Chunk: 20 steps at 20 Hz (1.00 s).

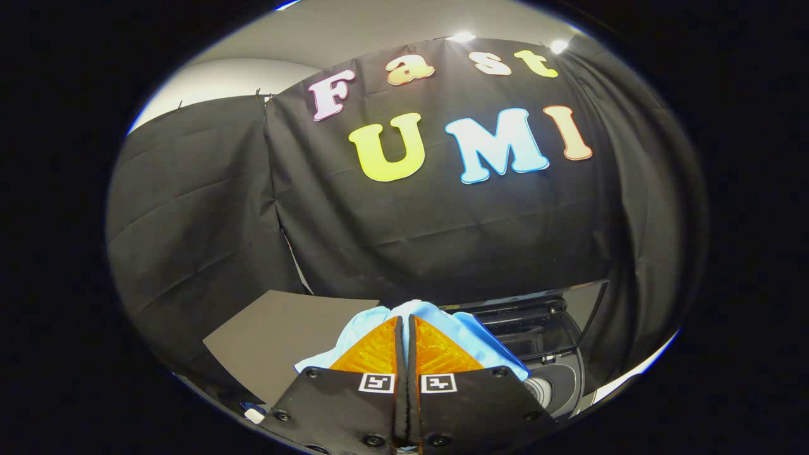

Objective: Put the clothes into the washing machine and then close the washing machine lid.

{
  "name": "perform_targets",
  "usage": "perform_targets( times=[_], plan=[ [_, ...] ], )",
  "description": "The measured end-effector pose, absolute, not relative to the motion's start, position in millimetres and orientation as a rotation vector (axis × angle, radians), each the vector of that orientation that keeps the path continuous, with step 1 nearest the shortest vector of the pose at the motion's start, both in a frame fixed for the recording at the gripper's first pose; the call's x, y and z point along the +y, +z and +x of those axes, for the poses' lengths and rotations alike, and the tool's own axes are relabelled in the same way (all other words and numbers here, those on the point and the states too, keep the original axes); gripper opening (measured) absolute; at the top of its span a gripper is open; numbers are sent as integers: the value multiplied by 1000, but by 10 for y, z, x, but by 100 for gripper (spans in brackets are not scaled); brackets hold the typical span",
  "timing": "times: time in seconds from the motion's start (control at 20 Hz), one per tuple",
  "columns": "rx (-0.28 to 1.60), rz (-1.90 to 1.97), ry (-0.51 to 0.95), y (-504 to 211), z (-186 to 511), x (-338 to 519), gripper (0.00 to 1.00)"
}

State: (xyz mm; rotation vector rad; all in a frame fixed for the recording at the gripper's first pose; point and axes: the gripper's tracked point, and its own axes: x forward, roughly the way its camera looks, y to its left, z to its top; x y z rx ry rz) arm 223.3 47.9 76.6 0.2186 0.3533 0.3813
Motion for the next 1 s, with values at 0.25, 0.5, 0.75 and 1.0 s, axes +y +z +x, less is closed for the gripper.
perform_targets(
  times=[0.25,0.5,0.75,1.0],
  plan=[
    [385,215,347,545,2196,258,1],
    [429,192,309,215,2204,70,1],
    [497,196,265,-217,2231,-96,1],
    [544,180,234,-608,2248,-171,1]
  ],
)
